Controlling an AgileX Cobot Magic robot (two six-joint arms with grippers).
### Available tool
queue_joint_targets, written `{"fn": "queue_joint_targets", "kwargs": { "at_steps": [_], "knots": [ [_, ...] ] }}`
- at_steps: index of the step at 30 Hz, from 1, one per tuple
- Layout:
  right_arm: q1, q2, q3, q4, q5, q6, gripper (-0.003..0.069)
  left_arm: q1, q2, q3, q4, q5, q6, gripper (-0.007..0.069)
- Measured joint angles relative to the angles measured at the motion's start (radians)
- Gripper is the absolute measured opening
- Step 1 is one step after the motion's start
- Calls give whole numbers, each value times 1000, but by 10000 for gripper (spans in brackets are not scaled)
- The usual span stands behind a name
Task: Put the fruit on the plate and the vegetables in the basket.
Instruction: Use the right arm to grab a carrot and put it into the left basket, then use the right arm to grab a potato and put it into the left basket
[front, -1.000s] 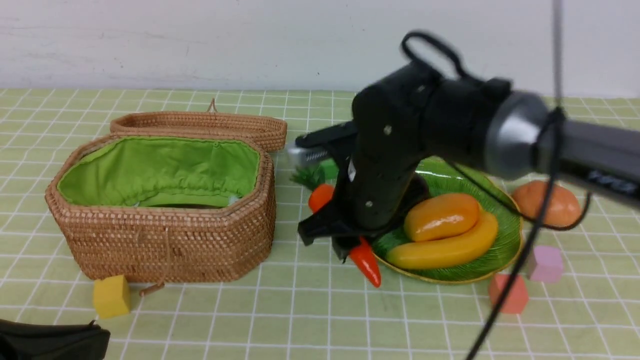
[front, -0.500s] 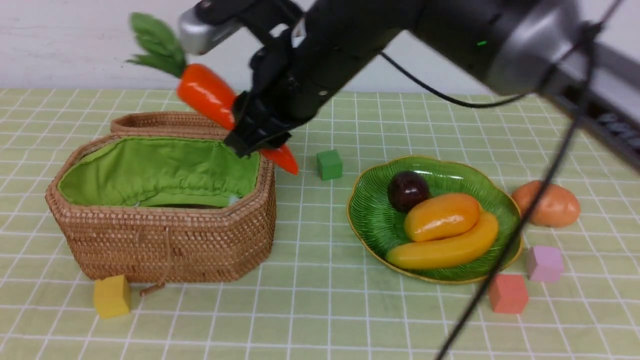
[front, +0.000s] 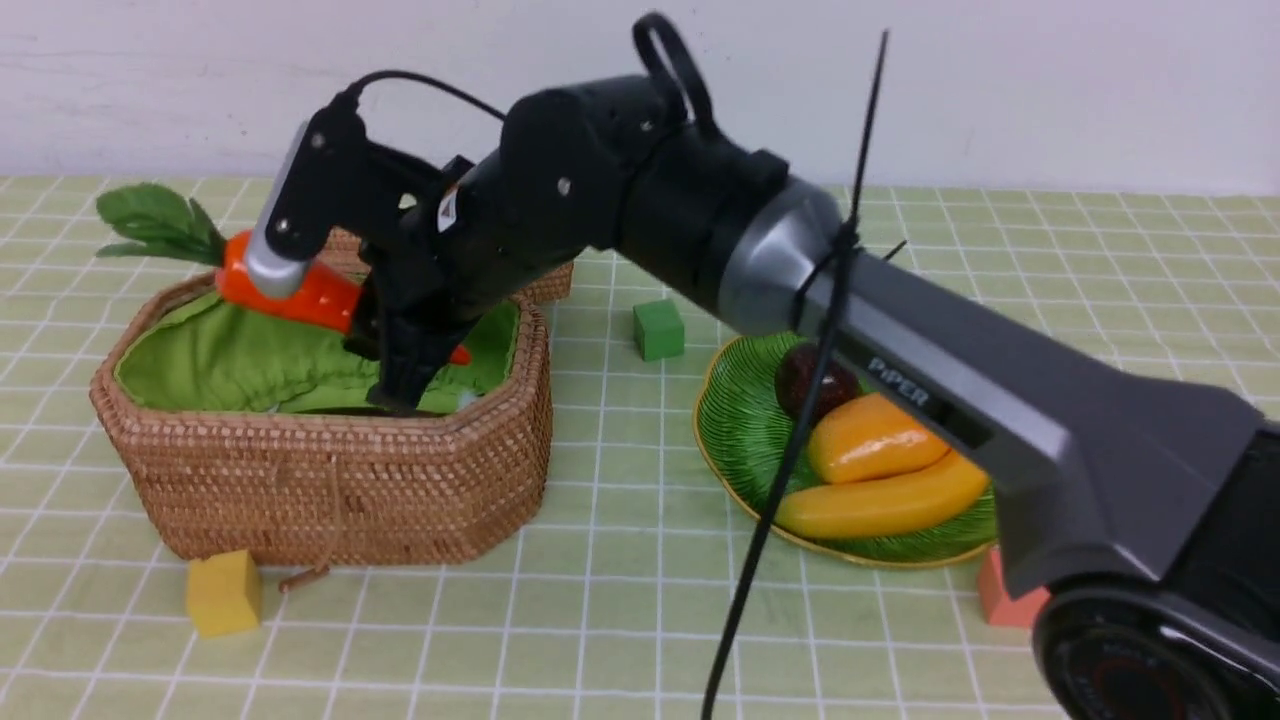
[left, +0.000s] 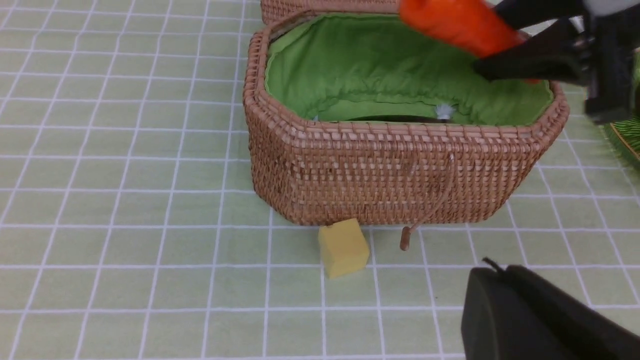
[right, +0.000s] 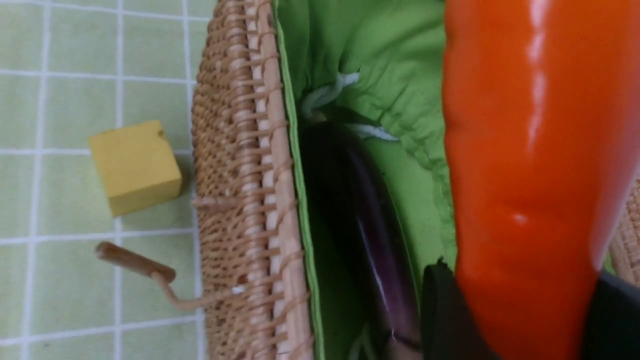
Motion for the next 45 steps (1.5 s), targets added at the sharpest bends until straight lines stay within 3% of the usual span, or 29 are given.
{"fn": "queue_joint_targets", "kwargs": {
  "at_steps": [4,11,15,17,20,24,25,26,29,33,35,37,38,42,45],
  "knots": [
    [0,2,-2,-5,-8,0,303,0,0,0,-1,-11,0,-13],
    [1,-32,-6,-16,33,0,626,0,0,0,-4,-59,1,-13],
    [1,-90,-6,-50,112,21,673,0,0,0,-9,-82,4,-13],
    [1,-123,-6,-69,177,63,664,0,0,0,-23,-97,13,-13],
    [1,-201,-8,-119,317,207,592,0,5,3,-137,-158,102,-13],
    [-5,-287,-11,-261,448,318,392,0,69,16,-446,-263,426,-13],
    [-13,-296,-11,-298,456,331,337,0,85,18,-520,-278,470,-13],
    [-15,-296,-11,-298,457,335,327,0,93,19,-533,-282,499,-13],
    [-77,-311,-2,-418,459,464,136,0,158,20,-749,-339,722,-13],
    [-216,-359,75,-503,455,674,13,0,199,20,-897,-386,861,-13],
    [-347,-417,182,-496,454,776,-5,0,207,20,-948,-408,921,-13],
    [-405,-451,247,-476,453,804,-3,0,207,20,-956,-415,941,-13],
    [-486,-484,312,-433,454,806,2,0,207,20,-960,-422,961,-13],
    [-682,-501,503,-277,456,621,89,0,207,20,-962,-430,996,-13],
    [-745,-471,563,-194,455,485,191,0,207,20,-962,-430,1000,-13]
  ]
}}
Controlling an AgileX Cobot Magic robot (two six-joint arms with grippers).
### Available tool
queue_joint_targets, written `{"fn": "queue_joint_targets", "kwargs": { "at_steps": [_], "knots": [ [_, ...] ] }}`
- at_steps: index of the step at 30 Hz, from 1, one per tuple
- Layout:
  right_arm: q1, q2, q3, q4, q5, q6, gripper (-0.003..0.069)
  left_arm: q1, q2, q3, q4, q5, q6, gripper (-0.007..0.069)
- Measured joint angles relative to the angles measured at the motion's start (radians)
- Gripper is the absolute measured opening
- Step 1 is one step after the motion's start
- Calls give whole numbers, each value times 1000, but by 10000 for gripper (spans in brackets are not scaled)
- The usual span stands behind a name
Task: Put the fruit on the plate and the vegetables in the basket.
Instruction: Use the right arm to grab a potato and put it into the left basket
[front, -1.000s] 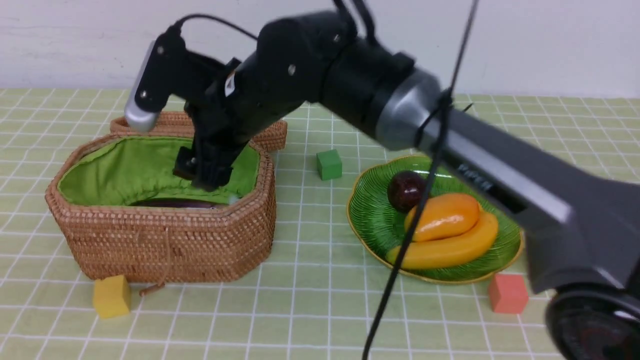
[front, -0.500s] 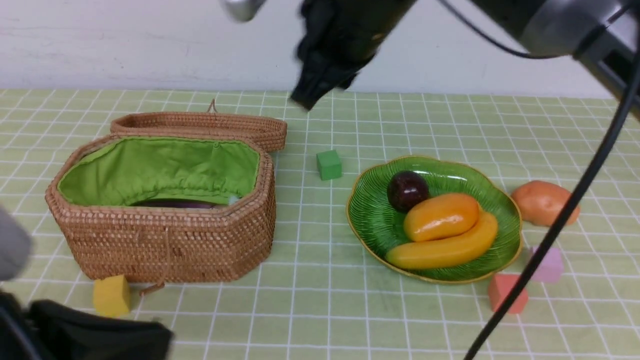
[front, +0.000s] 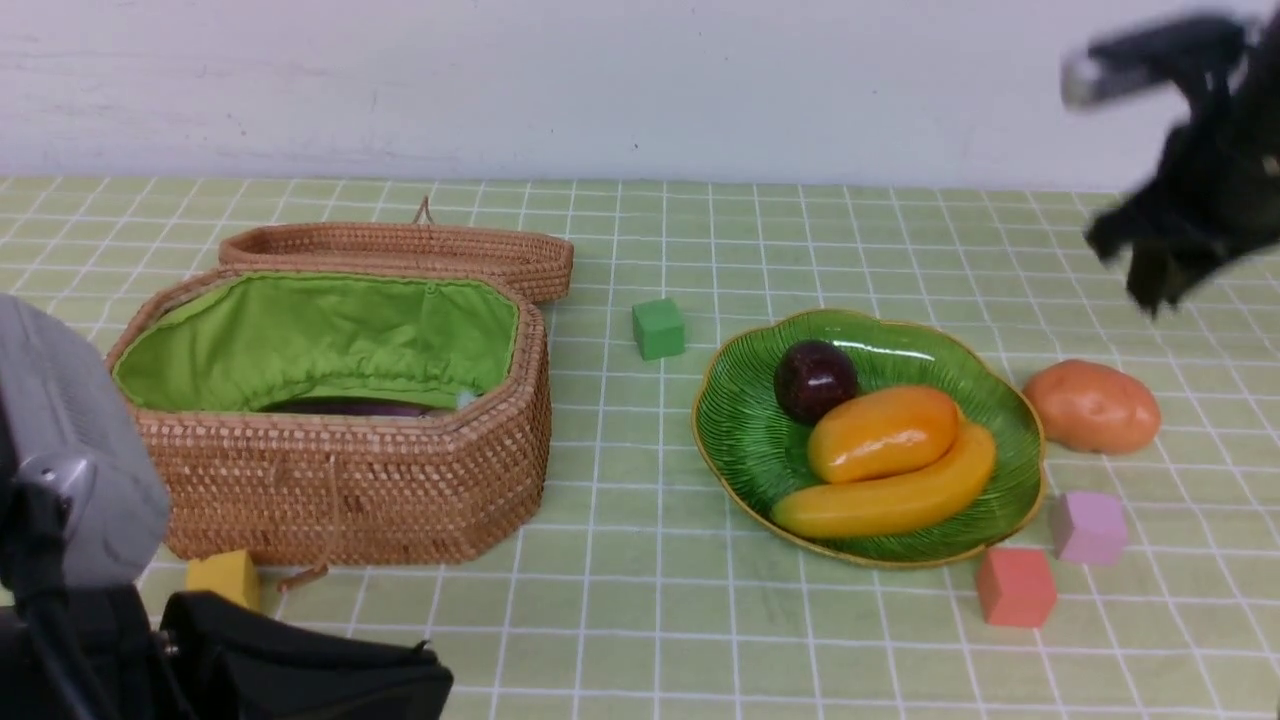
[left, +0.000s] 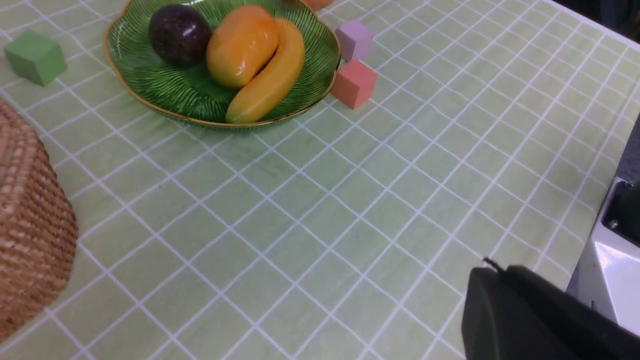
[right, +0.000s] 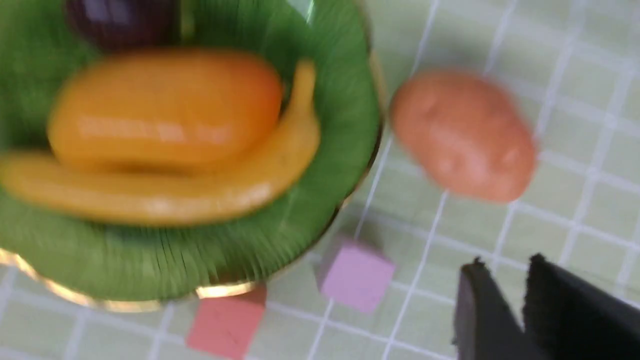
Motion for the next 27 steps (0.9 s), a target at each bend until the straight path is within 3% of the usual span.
{"fn": "queue_joint_targets", "kwargs": {
  "at_steps": [1,2,5,7,15,27],
  "knots": [
    [-39,28,18,49,-2,-92,293,0,0,0,5,-1,3,-13],
    [-47,36,22,58,-4,-113,321,0,0,0,6,-1,3,-13],
    [-86,95,29,92,-57,-271,584,0,0,0,42,-1,6,-13],
    [-87,116,29,85,-78,-347,649,0,0,0,57,0,6,-13],
    [-86,201,29,23,-176,-615,650,0,0,0,72,0,6,-13],
    [-86,295,29,14,-338,-670,641,0,0,0,71,0,6,-13]
  ]
}}
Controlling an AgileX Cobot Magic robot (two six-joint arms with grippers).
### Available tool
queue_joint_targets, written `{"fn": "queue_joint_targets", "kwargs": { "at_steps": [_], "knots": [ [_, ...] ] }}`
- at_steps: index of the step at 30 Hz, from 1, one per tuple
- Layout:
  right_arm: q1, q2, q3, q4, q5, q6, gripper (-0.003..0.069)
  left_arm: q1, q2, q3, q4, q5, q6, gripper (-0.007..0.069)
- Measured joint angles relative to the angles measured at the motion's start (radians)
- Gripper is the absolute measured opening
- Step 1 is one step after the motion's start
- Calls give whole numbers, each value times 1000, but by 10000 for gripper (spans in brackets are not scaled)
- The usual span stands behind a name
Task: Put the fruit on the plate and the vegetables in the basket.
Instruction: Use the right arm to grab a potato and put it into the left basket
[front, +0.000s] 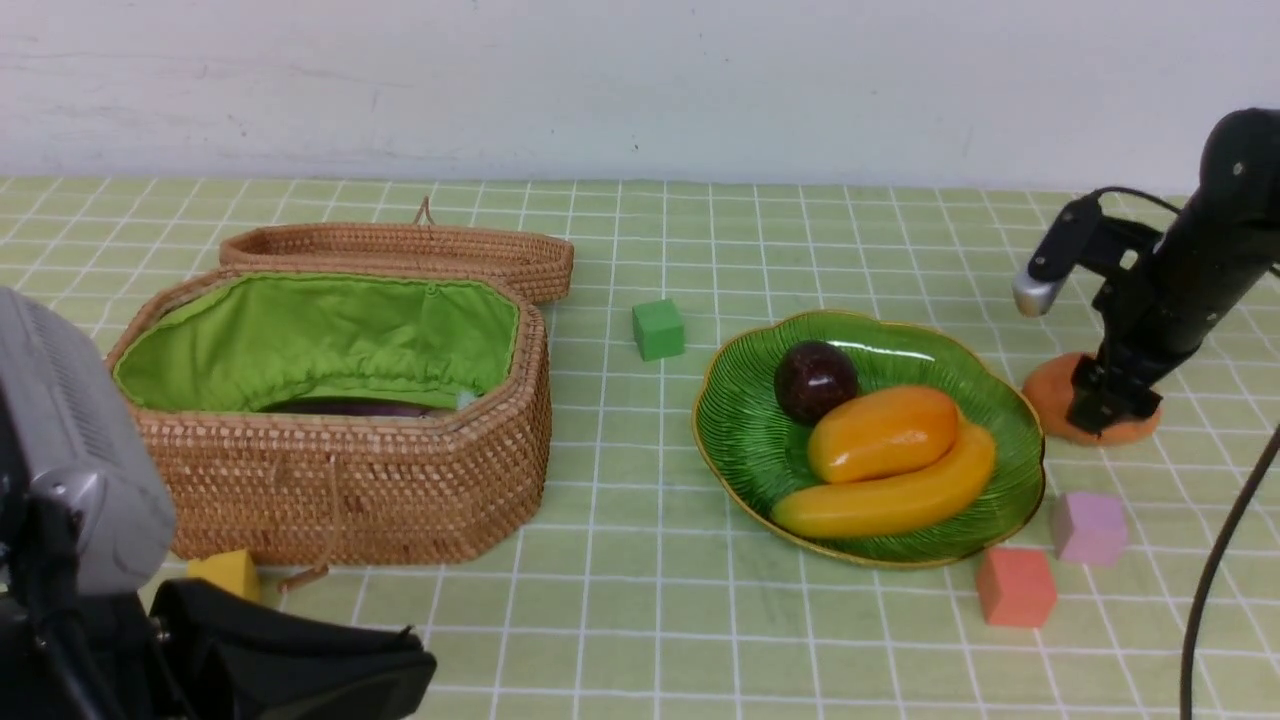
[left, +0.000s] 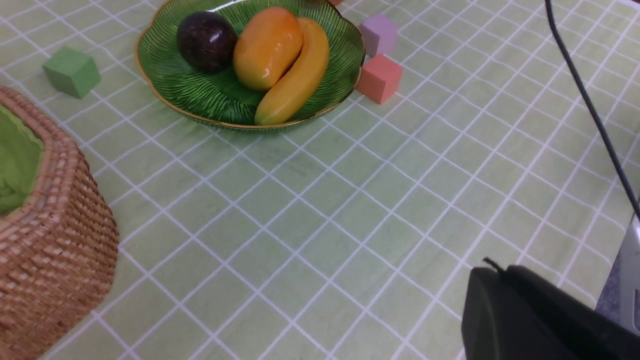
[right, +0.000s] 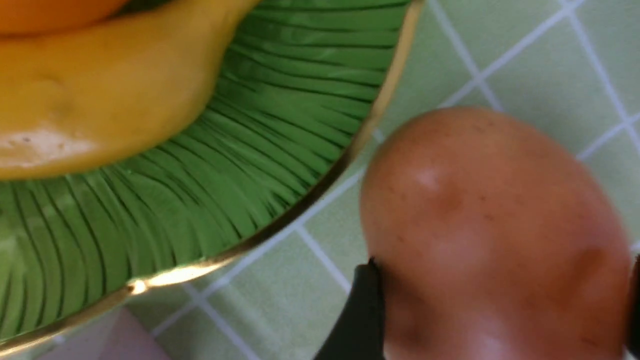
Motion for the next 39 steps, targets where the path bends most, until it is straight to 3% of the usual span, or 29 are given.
{"fn": "queue_joint_targets", "kwargs": {
  "at_steps": [26,39],
  "knots": [
    [-8,51,-20,22,-34,7,627,0,0,0,-1,4,0,-13],
    [-8,10,0,42,56,169,627,0,0,0,-1,4,0,-13]
  ]
}}
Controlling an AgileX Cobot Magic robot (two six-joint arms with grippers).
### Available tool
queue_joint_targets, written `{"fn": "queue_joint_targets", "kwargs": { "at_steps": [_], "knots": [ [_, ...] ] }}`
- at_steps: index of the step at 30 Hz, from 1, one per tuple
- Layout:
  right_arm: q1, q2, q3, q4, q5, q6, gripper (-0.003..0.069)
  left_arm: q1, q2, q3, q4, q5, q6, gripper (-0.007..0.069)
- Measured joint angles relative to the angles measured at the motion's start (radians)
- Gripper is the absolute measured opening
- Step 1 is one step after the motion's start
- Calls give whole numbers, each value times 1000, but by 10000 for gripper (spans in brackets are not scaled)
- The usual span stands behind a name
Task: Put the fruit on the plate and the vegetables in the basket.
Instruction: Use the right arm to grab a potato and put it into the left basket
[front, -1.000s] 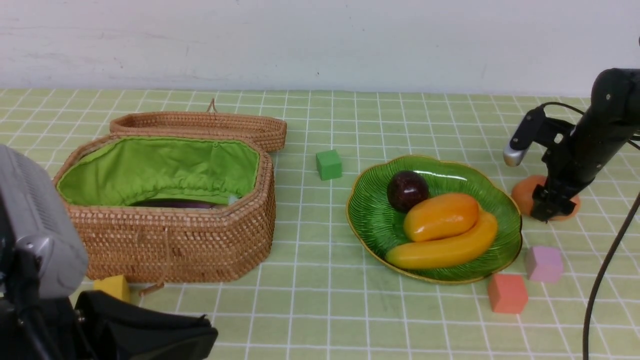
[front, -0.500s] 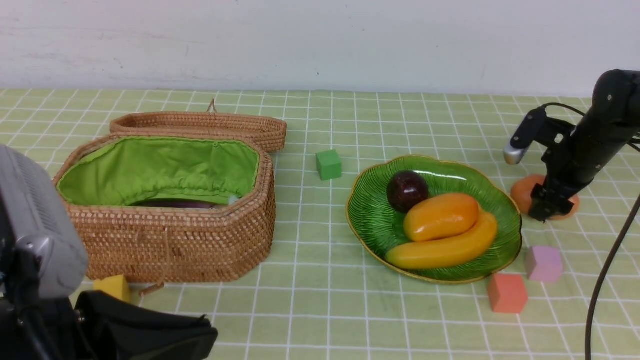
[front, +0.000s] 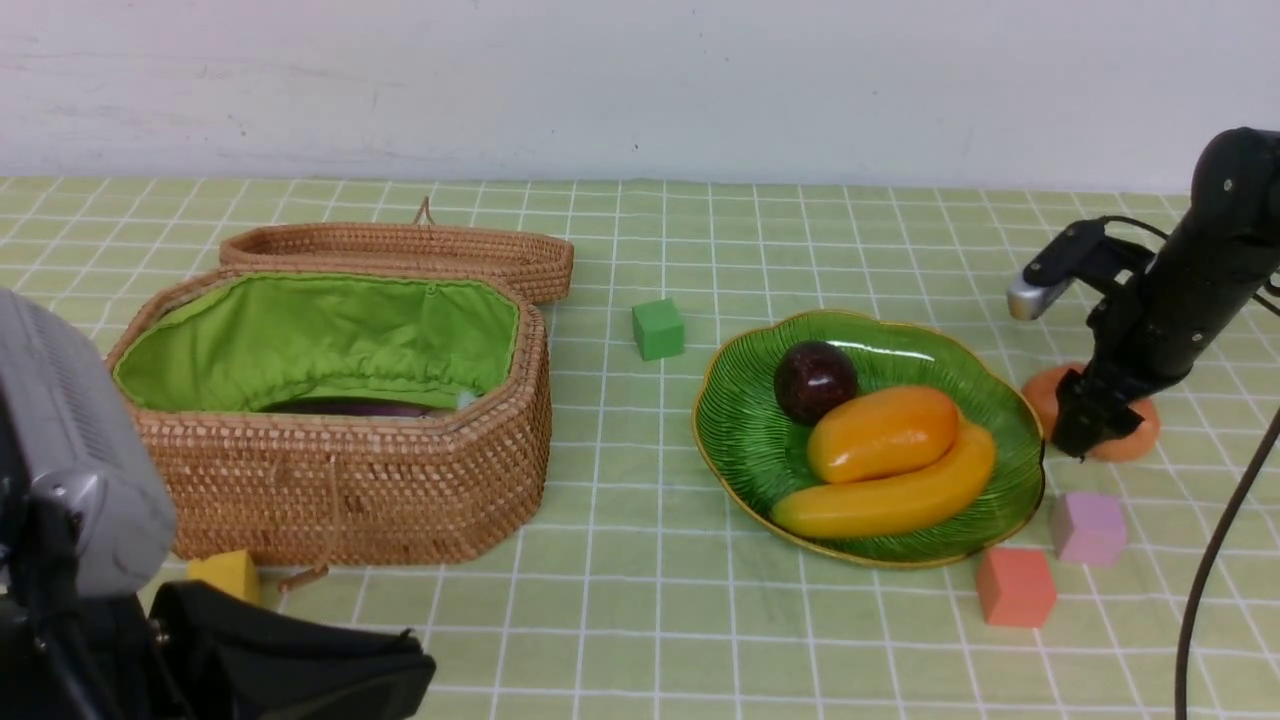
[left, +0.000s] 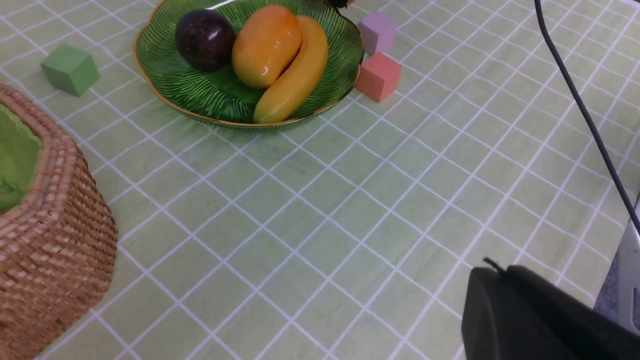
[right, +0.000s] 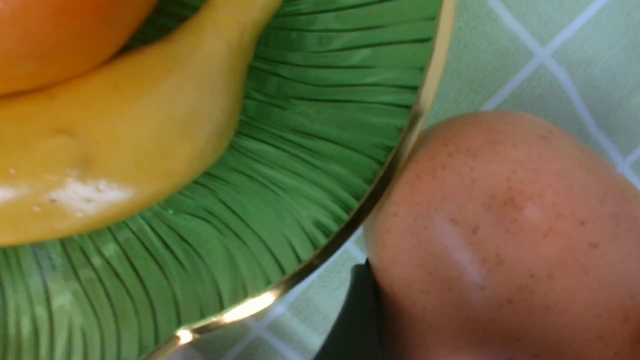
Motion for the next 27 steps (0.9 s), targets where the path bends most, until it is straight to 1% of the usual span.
{"fn": "queue_joint_targets", "kwargs": {
  "at_steps": [1,4,6,7,9,10,11,12,13,14,15,16,17,18,19,20,21,22,24,25,26,27],
  "knots": [
    [0,-1,0,-2,1,4,627,0,0,0,0,0,0,-13],
    [3,-41,1,-41,18,105,626,0,0,0,4,0,-2,-13],
    [7,-70,1,-50,25,156,626,0,0,0,22,0,-25,-13],
    [11,-106,1,-50,34,210,626,0,0,0,54,-1,-60,-13],
    [28,-169,1,-41,55,279,626,0,0,0,131,-5,-144,-13],
    [39,-189,1,-33,67,303,626,0,-2,0,191,-5,-209,-13],
    [46,-210,1,-25,72,313,626,0,-2,0,218,-5,-238,-13],
    [87,-265,1,22,95,349,626,0,-8,0,325,-3,-372,-13],
    [113,-298,1,60,105,357,626,0,-15,0,415,4,-470,-13],
    [120,-304,1,68,106,359,626,0,-15,0,415,4,-470,-13],
    [180,-342,0,122,110,364,626,0,-32,0,593,37,-642,-13],
    [211,-351,0,137,108,366,626,0,-32,0,613,43,-665,-13],
    [292,-377,-1,180,97,368,626,0,-54,0,771,101,-840,-13],
    [368,-389,-5,209,76,368,626,0,-75,0,890,161,-977,-13],
    [421,-389,-11,218,55,368,626,0,-90,0,934,187,-1039,-13],
    [473,-388,-18,226,26,369,626,0,-101,0,971,212,-1077,-13],
    [550,-376,-35,229,-21,371,626,0,-127,0,1035,256,-1129,-13],
    [611,-365,-49,231,-65,371,626,0,-147,0,1060,275,-1155,-13],
    [699,-328,-88,231,-136,371,626,0,-179,0,1074,288,-1167,-13],
    [719,-311,-105,231,-153,371,626,0,-191,0,1076,289,-1167,-13],
    [788,-256,-152,226,-219,372,626,0,-215,0,1076,289,-1167,-13],
    [822,-227,-187,218,-255,372,626,0,-228,0,1076,291,-1167,-13]
  ]
}}
